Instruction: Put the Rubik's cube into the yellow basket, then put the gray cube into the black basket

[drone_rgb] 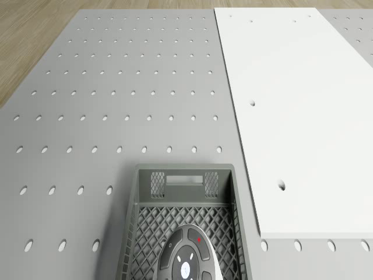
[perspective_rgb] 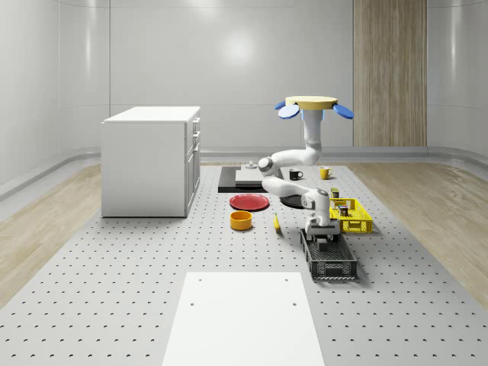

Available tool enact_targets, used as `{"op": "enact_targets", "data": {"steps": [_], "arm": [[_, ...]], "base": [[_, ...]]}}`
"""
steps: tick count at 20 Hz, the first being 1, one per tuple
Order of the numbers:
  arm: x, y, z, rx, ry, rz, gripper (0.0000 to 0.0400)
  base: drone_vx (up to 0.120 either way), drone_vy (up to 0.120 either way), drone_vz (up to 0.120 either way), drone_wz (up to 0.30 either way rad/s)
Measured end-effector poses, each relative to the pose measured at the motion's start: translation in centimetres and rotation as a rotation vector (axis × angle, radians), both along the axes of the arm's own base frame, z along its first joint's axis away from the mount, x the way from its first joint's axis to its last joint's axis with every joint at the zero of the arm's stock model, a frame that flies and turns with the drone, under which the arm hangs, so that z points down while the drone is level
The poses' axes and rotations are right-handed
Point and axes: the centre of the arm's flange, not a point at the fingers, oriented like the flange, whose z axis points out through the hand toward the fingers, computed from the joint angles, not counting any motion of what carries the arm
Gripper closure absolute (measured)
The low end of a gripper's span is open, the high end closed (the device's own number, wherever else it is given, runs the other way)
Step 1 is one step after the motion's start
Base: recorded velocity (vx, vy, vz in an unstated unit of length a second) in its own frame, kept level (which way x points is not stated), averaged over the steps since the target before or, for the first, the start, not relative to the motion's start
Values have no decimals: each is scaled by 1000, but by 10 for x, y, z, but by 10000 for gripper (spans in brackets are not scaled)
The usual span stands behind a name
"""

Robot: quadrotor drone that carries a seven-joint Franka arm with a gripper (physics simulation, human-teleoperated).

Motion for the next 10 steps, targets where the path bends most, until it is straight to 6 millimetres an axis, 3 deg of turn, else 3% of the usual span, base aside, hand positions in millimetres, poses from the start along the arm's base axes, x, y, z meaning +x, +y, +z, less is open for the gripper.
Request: {"op": "enact_targets", "data": {"steps": [10], "arm": [[0,0,-29,0,0,0,2]], "base": [[0,0,0,0]]}}
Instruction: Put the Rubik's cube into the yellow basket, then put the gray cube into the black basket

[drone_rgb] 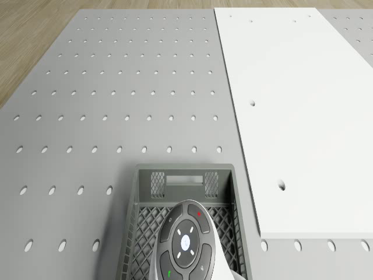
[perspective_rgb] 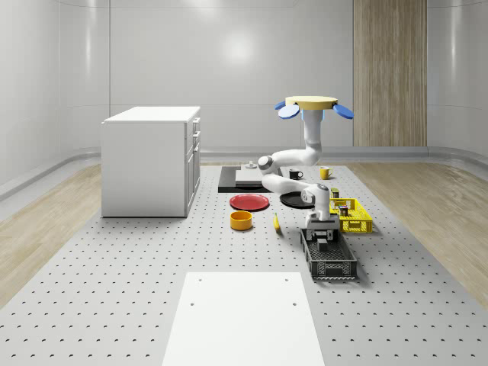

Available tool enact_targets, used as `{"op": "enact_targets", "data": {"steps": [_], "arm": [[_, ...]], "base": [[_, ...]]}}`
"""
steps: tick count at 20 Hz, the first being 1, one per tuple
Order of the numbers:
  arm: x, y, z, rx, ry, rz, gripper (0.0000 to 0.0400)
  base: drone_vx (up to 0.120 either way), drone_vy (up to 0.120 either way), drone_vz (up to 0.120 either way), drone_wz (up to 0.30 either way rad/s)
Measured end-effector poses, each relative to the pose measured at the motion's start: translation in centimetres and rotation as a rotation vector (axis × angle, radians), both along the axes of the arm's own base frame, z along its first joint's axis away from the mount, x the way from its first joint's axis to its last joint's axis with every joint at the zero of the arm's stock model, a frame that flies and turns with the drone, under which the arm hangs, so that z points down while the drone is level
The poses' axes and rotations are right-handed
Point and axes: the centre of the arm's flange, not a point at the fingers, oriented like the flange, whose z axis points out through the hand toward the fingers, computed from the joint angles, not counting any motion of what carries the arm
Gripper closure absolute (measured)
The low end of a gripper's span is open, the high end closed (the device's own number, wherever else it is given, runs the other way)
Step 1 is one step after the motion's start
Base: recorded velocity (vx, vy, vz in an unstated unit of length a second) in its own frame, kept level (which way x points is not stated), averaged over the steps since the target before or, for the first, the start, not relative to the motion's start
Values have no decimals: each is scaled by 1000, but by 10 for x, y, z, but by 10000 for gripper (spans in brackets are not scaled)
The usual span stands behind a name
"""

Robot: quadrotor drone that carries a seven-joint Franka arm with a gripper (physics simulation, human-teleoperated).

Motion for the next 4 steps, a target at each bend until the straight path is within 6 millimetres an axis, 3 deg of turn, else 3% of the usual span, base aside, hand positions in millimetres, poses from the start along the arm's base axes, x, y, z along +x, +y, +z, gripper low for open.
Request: {"op": "enact_targets", "data": {"steps": [4], "arm": [[0,0,-3,0,0,0,1]], "base": [[0,0,0,0]]}}
